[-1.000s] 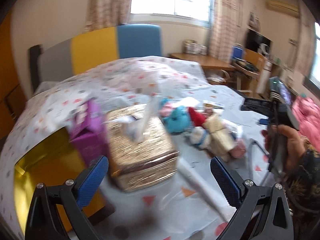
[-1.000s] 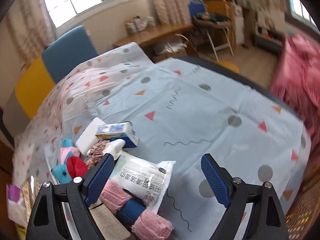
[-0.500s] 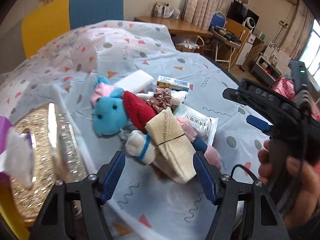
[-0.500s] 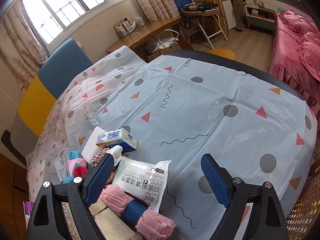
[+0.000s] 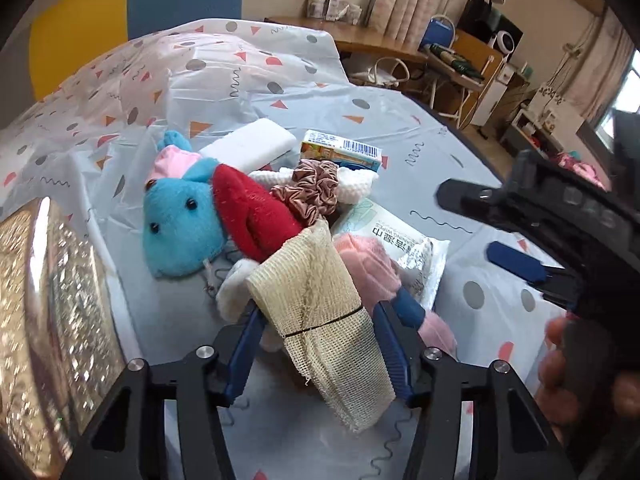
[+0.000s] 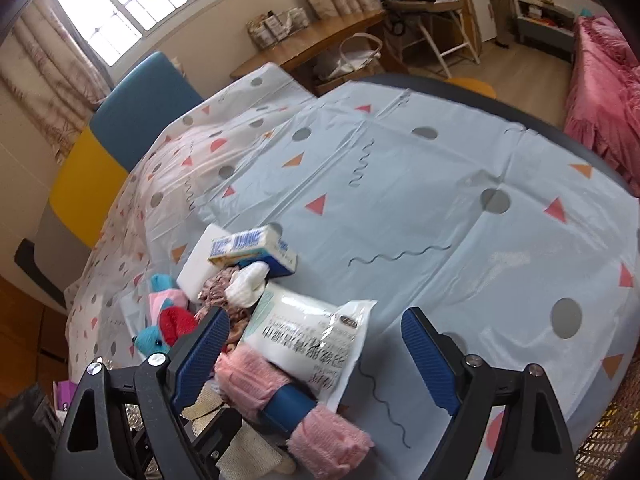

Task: Organize soft objects
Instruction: 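Reach the left gripper into the pile and grasp the beige burlap bundle, then carry the burlap bundle to the gold tray while the right gripper grasps the grey sock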

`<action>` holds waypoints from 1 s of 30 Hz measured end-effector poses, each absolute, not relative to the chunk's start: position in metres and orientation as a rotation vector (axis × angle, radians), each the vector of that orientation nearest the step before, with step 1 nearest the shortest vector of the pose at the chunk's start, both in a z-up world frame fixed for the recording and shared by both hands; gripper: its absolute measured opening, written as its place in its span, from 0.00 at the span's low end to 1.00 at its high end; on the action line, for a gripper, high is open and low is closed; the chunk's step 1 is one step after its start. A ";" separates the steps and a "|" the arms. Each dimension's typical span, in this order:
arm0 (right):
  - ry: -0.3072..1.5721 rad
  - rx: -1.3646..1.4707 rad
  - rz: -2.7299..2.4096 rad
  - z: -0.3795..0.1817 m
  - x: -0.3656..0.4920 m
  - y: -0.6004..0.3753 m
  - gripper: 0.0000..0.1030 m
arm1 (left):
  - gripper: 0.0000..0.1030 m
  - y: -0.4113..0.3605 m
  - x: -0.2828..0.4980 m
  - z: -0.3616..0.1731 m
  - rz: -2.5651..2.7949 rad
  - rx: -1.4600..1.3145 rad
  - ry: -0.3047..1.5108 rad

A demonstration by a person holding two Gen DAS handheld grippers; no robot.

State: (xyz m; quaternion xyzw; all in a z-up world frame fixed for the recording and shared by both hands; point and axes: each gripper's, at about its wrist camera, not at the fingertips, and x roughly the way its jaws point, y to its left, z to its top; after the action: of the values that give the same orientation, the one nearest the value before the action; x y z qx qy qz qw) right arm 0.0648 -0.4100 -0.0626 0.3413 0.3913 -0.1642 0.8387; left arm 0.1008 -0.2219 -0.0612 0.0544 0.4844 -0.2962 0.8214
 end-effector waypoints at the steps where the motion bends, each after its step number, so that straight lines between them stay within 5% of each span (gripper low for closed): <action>1: 0.843 0.730 -0.324 -0.065 0.067 -0.408 0.83 | 0.53 -0.216 0.098 -0.059 -0.631 0.107 1.023; 11: 0.923 0.636 -0.040 -0.066 0.087 -0.362 0.45 | 0.51 -0.143 0.061 0.003 -0.643 0.048 0.846; 23: 1.136 0.048 0.032 -0.101 0.124 -0.260 0.43 | 0.51 -0.003 0.062 0.058 -0.493 -0.143 0.720; 30: 1.138 0.008 0.017 -0.109 0.121 -0.263 0.36 | 0.51 0.136 0.081 0.027 -0.156 -0.242 0.758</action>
State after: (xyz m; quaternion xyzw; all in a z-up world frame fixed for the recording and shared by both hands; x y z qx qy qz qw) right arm 0.1214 -0.2628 -0.1089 0.0037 0.5389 0.0082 0.8423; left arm 0.0805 0.1363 0.0275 -0.1179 0.3689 -0.0758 0.9188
